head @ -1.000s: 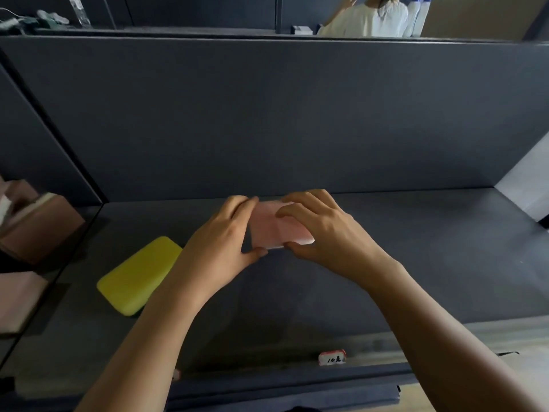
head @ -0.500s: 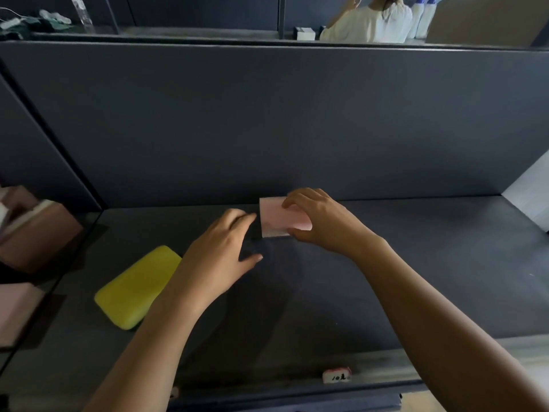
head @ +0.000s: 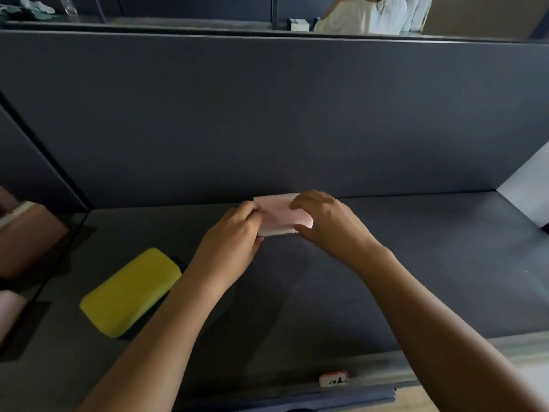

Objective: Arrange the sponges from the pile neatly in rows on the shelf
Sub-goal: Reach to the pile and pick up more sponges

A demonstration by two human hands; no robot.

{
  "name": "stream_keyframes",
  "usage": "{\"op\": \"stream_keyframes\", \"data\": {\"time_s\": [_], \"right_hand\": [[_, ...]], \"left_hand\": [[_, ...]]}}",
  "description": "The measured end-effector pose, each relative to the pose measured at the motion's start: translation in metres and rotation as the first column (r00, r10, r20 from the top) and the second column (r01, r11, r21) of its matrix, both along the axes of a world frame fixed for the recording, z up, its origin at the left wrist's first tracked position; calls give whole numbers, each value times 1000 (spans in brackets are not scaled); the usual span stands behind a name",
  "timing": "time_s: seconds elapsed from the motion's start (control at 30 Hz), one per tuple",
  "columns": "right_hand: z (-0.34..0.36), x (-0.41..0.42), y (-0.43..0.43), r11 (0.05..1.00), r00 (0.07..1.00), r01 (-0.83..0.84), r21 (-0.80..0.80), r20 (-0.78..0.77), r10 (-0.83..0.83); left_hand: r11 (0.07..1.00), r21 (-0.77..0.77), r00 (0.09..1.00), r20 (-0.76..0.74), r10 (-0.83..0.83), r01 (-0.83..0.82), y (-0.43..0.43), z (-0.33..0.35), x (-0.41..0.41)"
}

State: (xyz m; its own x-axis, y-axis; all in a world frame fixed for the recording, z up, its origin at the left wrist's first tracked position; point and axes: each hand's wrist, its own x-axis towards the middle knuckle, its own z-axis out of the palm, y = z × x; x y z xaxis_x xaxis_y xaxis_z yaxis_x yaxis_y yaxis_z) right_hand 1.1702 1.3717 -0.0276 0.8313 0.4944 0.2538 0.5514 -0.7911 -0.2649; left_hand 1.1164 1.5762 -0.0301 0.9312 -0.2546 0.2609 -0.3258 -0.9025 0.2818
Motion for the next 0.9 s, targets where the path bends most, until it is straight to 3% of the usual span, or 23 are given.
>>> {"op": "stream_keyframes", "data": {"time_s": [0.47,0.9], "right_hand": [[-3,16,6,998,1000,16,-60,22,-15],[-4,23,11,999,999,39,-14,-20,-39]], "left_hand": [[998,46,999,17,46,-47,-5,-4,35],[988,91,992,24,120,-122,-8,-7,44]]}}
